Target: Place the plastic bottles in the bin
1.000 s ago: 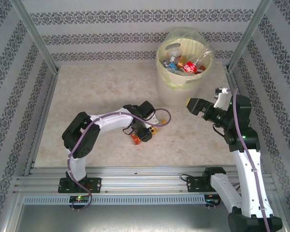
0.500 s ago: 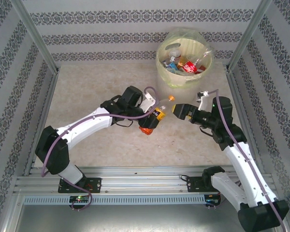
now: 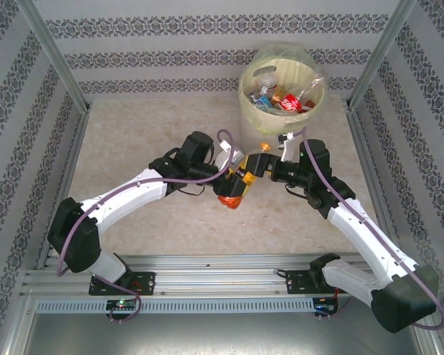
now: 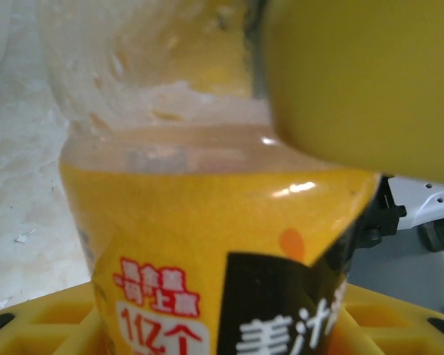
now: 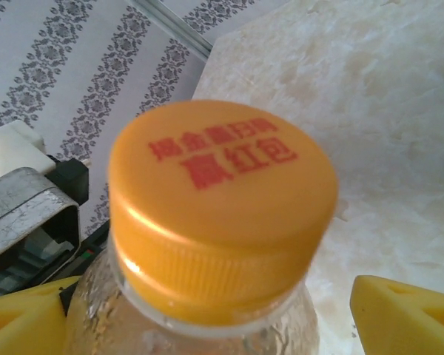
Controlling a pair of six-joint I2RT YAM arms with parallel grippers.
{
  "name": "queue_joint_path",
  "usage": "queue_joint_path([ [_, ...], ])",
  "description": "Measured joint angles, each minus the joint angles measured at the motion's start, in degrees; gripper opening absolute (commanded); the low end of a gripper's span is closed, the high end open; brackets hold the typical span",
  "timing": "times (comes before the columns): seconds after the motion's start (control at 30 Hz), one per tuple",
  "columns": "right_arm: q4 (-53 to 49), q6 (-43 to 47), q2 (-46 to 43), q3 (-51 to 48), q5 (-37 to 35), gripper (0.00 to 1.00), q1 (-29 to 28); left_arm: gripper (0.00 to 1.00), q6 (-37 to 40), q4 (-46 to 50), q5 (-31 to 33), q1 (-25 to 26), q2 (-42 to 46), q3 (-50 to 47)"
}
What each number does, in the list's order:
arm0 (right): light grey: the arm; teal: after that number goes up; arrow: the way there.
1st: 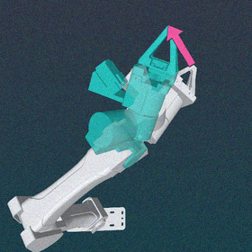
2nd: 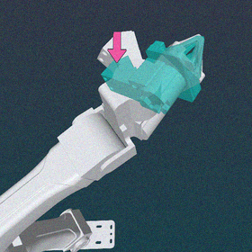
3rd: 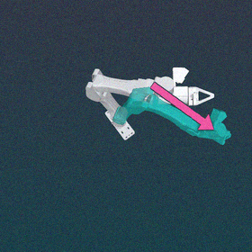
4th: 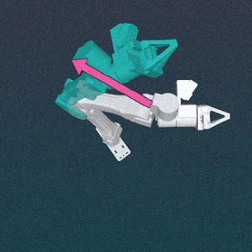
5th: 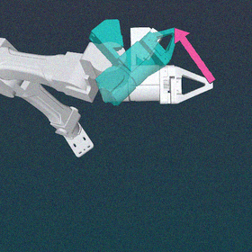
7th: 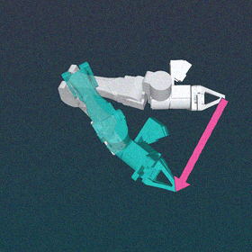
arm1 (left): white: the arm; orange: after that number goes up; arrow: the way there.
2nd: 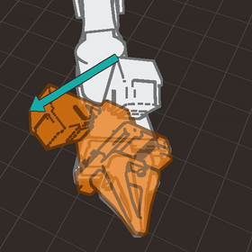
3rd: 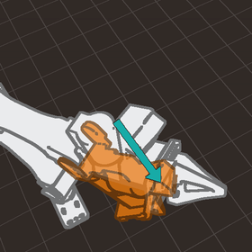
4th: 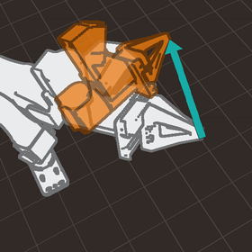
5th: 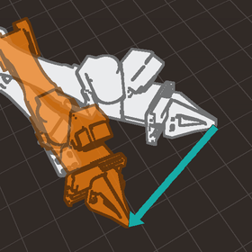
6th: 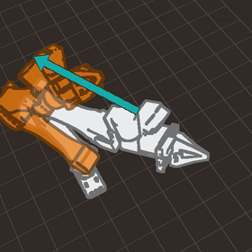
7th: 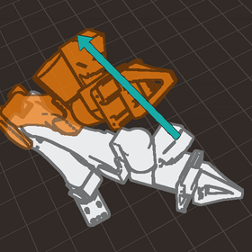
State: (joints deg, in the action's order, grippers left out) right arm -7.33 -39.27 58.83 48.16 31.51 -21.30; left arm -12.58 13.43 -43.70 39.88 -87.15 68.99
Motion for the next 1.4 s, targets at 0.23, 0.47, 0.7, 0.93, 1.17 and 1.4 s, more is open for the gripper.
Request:
queue_joint_path([
  [0.23, 1.4, -1.1, 0.1, 1.5, -0.6, 0.63, -0.6, 0.80, -0.4, -1.4, 0.5, 0.0, 0.3, -0.1],
  [0.47, -0.7, -1.1, 0.2, 7.4, -1.4, 0.61, -0.6, 1.00, 0.5, -3.9, 3.9, -0.1, 5.9, -3.3],
  [0.7, -7.2, 3.3, 2.5, 19.1, -5.4, 0.61, 0.2, 1.00, 0.8, -8.9, 8.2, -0.6, 13.4, -6.8],
  [0.93, -11.8, 7.4, 6.7, 31.7, -10.2, 0.61, 5.8, 1.00, 2.6, -13.3, 12.5, -1.0, 18.4, -10.1],
  [1.17, -12.8, 8.4, 14.3, 42.2, -14.4, 0.61, 12.7, 1.00, 4.5, -14.8, 14.5, -1.0, 19.4, -10.9],
  [1.4, -12.6, 8.2, 23.3, 50.2, -17.2, 0.61, 17.1, 1.00, 6.0, -14.9, 15.6, -1.0, 19.4, -11.0],
])
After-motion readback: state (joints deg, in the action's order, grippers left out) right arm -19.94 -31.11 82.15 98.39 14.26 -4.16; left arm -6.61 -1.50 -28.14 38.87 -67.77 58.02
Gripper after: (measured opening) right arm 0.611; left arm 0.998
